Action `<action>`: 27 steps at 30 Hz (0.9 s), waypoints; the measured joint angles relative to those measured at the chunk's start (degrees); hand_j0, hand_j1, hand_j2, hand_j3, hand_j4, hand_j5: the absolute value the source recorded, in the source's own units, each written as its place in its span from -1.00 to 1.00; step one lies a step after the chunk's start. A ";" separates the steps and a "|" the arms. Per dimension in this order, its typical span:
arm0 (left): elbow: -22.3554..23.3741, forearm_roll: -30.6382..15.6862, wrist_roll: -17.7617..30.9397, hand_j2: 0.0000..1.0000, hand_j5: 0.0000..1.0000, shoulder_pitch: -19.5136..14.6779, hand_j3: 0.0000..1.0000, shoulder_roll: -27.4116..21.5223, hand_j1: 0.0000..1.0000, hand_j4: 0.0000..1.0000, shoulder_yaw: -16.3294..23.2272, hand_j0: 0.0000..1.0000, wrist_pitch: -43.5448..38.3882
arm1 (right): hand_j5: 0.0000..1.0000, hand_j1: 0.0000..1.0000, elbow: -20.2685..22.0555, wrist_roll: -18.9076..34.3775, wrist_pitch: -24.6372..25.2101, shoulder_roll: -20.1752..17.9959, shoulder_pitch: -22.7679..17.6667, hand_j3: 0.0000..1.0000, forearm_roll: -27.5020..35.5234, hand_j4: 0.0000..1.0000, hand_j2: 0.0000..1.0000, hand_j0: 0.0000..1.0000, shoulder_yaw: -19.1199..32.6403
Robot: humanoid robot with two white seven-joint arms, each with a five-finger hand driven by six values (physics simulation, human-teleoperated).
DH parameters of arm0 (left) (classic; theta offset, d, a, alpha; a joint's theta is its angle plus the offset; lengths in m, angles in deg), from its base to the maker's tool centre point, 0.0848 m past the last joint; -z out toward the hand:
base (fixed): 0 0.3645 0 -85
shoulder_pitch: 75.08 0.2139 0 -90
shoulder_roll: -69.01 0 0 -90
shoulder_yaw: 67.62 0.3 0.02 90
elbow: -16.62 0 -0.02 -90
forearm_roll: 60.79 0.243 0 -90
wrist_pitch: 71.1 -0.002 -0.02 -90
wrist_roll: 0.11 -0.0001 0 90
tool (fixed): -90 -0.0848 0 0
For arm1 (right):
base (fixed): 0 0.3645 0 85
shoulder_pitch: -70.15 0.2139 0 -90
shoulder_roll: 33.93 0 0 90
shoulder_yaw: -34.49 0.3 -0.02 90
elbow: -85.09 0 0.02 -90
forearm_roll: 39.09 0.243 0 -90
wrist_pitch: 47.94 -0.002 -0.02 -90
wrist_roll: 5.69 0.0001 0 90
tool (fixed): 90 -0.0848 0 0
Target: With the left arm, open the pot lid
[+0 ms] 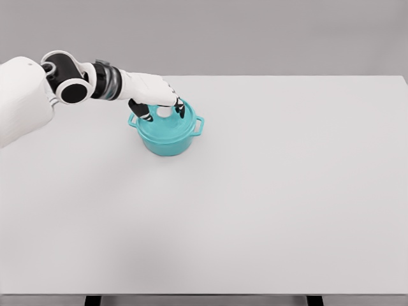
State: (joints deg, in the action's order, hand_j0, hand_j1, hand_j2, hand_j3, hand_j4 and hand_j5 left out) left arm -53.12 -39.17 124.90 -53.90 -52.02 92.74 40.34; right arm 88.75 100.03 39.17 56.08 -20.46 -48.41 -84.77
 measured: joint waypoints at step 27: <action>-0.77 0.54 0.00 -0.18 -0.18 -2.64 -0.18 -6.17 -0.18 -0.18 0.59 -0.18 2.52 | 1.00 1.00 0.01 0.00 0.00 0.00 0.00 1.00 0.00 1.00 1.00 1.00 0.00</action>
State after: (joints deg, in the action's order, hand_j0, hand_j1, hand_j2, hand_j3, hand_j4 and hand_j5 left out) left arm -53.89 -38.62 124.90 -56.53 -58.18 93.32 42.86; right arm 88.76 100.03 39.17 56.08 -20.46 -48.41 -84.77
